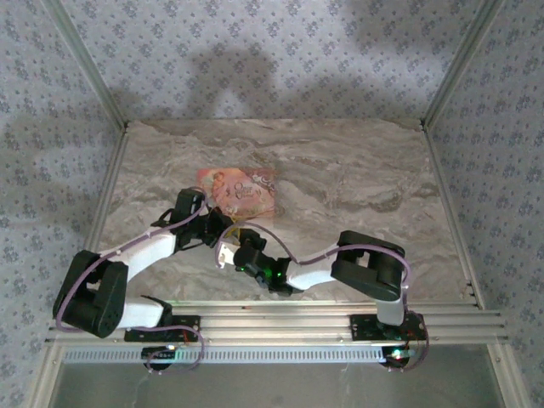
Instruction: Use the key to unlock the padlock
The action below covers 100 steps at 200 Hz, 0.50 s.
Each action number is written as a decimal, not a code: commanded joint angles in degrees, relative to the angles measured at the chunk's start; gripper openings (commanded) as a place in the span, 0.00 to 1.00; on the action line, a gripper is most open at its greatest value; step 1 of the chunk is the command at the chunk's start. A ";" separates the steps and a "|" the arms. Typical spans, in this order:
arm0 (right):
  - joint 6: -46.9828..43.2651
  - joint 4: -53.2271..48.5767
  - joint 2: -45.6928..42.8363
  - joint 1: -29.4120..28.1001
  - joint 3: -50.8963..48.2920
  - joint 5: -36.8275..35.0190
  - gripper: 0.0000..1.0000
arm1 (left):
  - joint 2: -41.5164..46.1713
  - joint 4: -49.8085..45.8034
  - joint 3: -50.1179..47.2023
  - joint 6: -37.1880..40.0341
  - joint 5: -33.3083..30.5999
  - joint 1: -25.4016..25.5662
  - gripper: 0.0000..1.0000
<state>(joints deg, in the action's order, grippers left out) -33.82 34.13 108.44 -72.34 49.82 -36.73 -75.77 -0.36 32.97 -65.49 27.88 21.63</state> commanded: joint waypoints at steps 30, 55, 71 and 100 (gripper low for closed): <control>-3.62 1.67 3.38 -0.10 2.60 -2.29 0.46 | 0.49 -3.92 1.31 -3.07 4.11 0.13 0.00; -5.29 1.64 4.82 0.50 3.70 -2.59 0.47 | 0.84 -4.21 1.22 -3.27 4.20 0.08 0.00; -6.38 2.32 5.59 1.09 4.28 -2.99 0.47 | 0.88 -4.30 1.22 -3.42 4.37 0.08 0.00; -7.92 3.50 6.14 1.84 5.01 -2.76 0.46 | 0.88 -4.25 1.13 -3.71 4.47 0.08 0.00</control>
<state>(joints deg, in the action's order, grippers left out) -39.46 35.73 112.84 -71.70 52.88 -38.79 -75.75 -1.34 33.30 -66.13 27.88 21.45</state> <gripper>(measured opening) 0.467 0.048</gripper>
